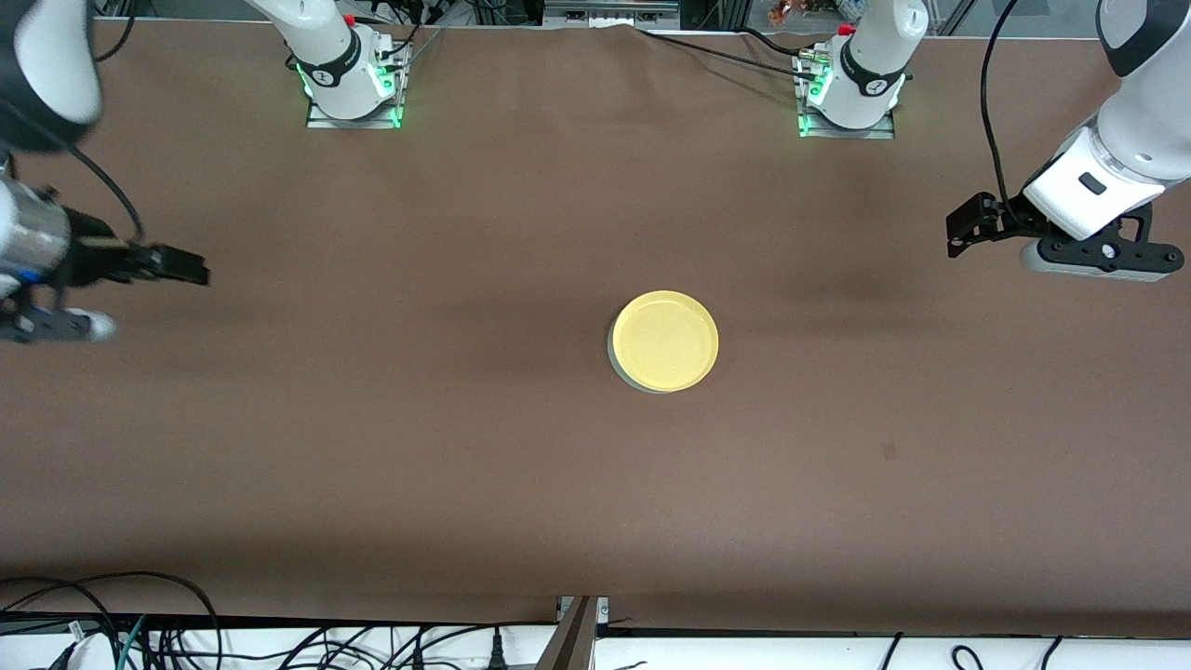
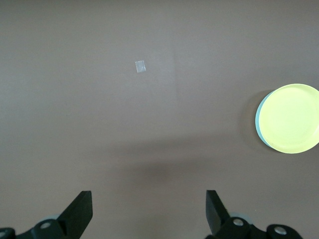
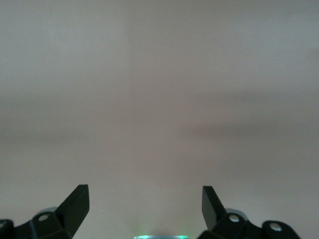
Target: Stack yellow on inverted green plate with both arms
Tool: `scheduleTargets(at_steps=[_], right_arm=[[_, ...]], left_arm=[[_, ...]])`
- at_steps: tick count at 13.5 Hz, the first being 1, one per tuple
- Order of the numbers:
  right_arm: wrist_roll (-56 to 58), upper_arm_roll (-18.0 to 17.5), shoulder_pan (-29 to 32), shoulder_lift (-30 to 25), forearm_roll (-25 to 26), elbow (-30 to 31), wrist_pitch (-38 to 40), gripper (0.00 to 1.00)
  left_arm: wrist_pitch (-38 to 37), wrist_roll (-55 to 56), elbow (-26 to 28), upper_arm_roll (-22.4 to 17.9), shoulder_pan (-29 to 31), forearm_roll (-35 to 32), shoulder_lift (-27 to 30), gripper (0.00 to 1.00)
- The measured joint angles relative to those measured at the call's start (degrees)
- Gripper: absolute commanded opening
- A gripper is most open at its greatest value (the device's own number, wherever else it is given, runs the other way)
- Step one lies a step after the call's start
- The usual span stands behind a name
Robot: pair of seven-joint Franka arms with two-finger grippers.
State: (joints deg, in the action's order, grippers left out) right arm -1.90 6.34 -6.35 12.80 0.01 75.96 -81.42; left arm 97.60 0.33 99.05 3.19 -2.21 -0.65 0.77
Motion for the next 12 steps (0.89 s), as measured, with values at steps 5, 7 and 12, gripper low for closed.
scheduleTargets(at_steps=[5,7,12], right_arm=[[0.5,0.0,1.6,-8.1,0.7,3.4,3.9,1.00],[0.5,0.0,2.4,-8.2,0.7,4.8,4.1,1.00],[0.6,0.1,2.7,-7.2,0.8,5.4,4.2,1.00]], left_arm=[[0.0,0.0,0.0,0.0,0.0,0.0,0.0,1.00],[0.0,0.0,0.0,0.0,0.0,0.0,0.0,1.00],[0.0,0.0,0.0,-0.2,0.0,0.0,-0.1,1.00]])
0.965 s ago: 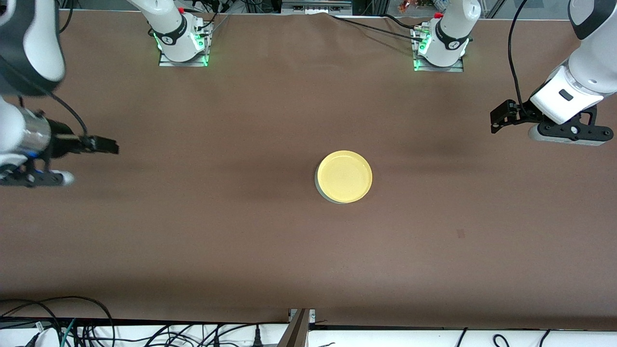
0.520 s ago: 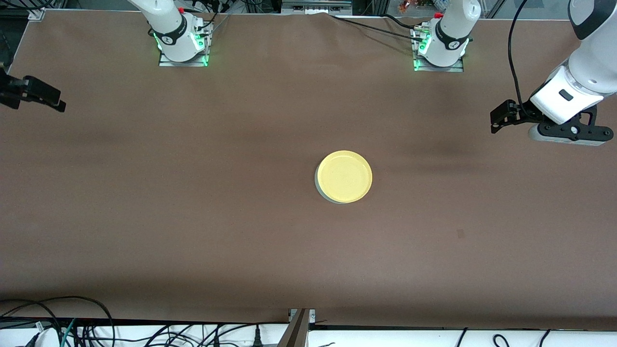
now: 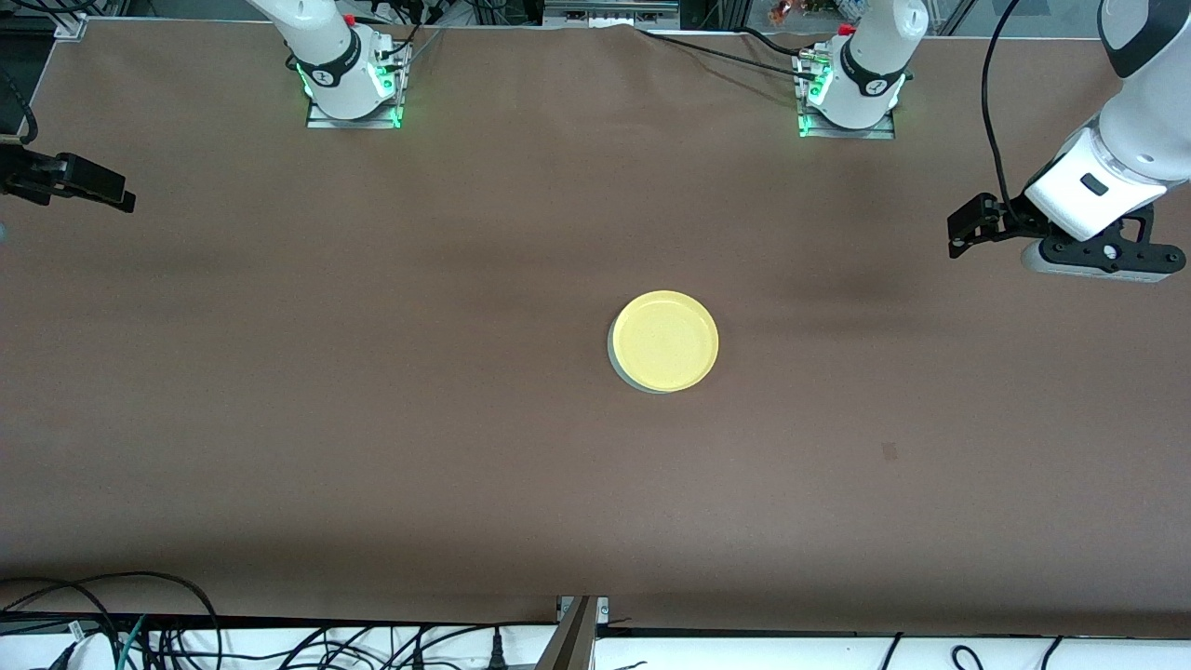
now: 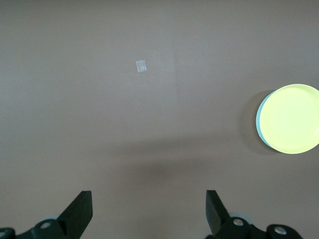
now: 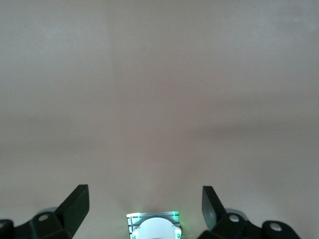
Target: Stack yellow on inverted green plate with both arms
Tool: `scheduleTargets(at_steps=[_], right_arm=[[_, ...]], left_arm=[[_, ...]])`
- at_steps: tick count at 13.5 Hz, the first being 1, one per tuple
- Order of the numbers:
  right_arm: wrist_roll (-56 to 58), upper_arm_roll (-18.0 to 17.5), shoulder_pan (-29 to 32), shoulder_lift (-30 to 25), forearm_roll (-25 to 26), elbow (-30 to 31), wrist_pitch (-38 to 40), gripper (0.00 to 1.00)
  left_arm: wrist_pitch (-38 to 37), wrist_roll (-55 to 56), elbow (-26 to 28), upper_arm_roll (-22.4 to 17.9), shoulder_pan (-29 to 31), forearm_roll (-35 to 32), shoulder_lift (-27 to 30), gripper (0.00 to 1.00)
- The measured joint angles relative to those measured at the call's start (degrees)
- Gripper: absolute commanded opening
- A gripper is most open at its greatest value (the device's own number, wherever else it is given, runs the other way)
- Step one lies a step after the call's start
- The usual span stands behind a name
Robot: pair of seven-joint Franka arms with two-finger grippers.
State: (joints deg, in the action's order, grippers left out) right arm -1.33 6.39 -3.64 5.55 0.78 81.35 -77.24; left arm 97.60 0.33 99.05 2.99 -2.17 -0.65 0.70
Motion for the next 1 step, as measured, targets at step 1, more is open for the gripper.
scheduleTargets(at_steps=[1], right_arm=[[0.0,0.0,0.0,0.0,0.0,0.0,0.0,1.00]], left_arm=[[0.0,0.0,0.0,0.0,0.0,0.0,0.0,1.00]])
